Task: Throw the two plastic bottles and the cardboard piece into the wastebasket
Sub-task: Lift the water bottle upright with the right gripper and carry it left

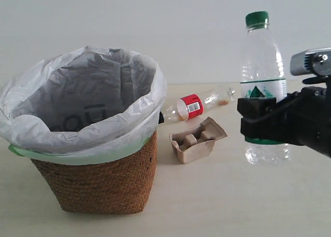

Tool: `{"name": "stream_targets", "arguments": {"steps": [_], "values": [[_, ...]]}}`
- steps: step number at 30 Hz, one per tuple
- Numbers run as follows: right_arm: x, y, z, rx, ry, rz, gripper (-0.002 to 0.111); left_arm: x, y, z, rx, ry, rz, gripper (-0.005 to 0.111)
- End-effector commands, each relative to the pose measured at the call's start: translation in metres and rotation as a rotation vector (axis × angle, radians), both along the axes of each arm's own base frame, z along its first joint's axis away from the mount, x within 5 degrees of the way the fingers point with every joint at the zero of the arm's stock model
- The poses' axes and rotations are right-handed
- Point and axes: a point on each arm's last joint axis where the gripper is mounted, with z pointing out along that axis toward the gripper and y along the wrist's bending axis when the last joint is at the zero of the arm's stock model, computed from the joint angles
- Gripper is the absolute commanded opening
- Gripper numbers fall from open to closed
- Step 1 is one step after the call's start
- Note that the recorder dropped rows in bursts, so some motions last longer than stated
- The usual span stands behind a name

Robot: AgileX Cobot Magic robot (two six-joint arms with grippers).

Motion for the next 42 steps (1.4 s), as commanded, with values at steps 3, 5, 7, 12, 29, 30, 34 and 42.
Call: {"name": "stream_targets", "arguments": {"steps": [3, 5, 7, 12, 29, 30, 34, 42], "values": [[-0.001, -0.020, 0.011, 0.015, -0.047, -0.164, 0.000, 0.000, 0.000, -0.001, -0.007, 0.000, 0.005, 0.006], [0.001, -0.032, 0.007, -0.037, -0.015, -0.254, 0.000, 0.000, 0.000, -0.001, -0.007, 0.000, 0.005, 0.006], [0.002, -0.045, 0.004, -0.109, 0.010, -0.337, 0.000, 0.000, 0.000, -0.001, -0.007, 0.000, 0.005, 0.006], [0.003, -0.068, -0.001, -0.217, 0.092, -0.488, 0.000, 0.000, 0.000, -0.001, -0.007, 0.000, 0.005, 0.006], [0.032, -0.018, 0.014, -0.108, 0.226, -0.019, 0.000, 0.000, 0.000, -0.001, -0.007, 0.000, 0.005, 0.006], [0.035, -0.022, 0.020, -0.087, 0.228, -0.003, 0.000, 0.000, 0.000, -0.001, -0.007, 0.000, 0.005, 0.006], [0.041, -0.048, 0.019, -0.117, 0.238, -0.051, 0.000, 0.000, 0.000, -0.001, -0.007, 0.000, 0.005, 0.006], [0.040, -0.057, 0.015, -0.134, 0.283, -0.039, 0.000, 0.000, 0.000, -0.001, -0.007, 0.000, 0.005, 0.006]]}}
